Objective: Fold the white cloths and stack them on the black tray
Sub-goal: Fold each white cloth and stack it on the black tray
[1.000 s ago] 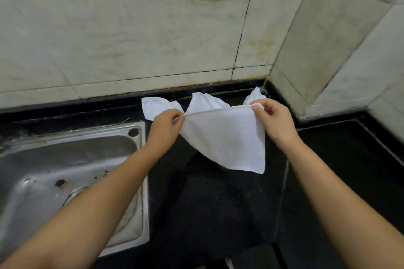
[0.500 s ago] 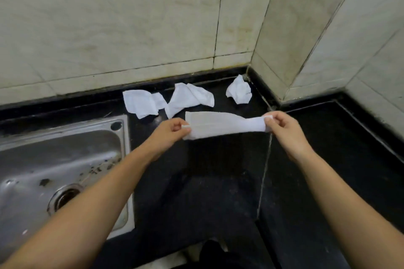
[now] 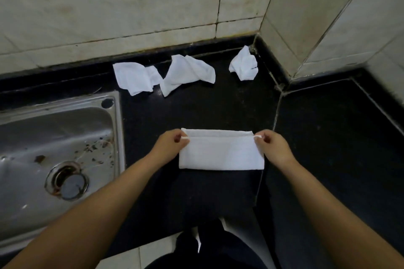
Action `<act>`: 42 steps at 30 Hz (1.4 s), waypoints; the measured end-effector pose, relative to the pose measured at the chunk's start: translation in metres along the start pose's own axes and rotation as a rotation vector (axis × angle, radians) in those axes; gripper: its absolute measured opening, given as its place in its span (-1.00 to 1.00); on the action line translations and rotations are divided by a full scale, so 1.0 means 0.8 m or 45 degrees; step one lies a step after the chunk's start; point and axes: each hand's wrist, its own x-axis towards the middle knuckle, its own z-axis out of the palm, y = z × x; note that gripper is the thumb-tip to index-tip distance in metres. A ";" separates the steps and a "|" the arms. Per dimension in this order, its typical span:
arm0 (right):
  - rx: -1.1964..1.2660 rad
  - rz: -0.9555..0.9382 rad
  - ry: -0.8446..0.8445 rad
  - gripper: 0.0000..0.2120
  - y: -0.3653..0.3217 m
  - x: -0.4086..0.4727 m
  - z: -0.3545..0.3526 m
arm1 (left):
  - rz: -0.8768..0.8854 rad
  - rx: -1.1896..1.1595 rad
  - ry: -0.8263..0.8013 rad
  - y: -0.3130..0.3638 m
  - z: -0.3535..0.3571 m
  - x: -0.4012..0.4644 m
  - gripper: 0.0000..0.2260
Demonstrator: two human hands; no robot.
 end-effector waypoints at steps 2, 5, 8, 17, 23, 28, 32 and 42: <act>-0.086 0.003 0.073 -0.86 -0.010 0.024 0.009 | -0.003 0.035 0.111 0.009 0.007 0.018 -0.90; -0.489 -0.007 0.136 -0.81 -0.008 0.045 0.030 | 0.004 0.312 0.223 0.009 0.026 0.035 -0.91; -0.884 -0.139 0.205 -0.65 -0.011 0.047 0.051 | -0.034 0.505 0.342 -0.003 0.041 0.029 -0.65; -1.038 -0.631 -0.441 -0.59 -0.116 0.056 0.171 | -0.187 0.696 0.413 -0.042 0.055 -0.038 -0.38; -0.913 -0.473 -0.611 -0.84 -0.132 0.060 0.175 | -0.172 0.581 0.336 -0.038 0.053 -0.037 -0.57; -0.283 -0.424 -0.561 -0.82 -0.155 0.059 0.104 | -0.062 0.036 0.202 0.003 0.006 -0.009 -0.90; -0.085 -0.590 -0.248 -0.77 -0.194 0.060 0.035 | 0.239 -0.095 0.410 0.075 -0.053 0.012 -0.92; 0.100 -0.775 -0.199 -0.85 -0.170 -0.009 -0.010 | 0.615 -0.165 0.323 0.100 -0.071 -0.036 -0.94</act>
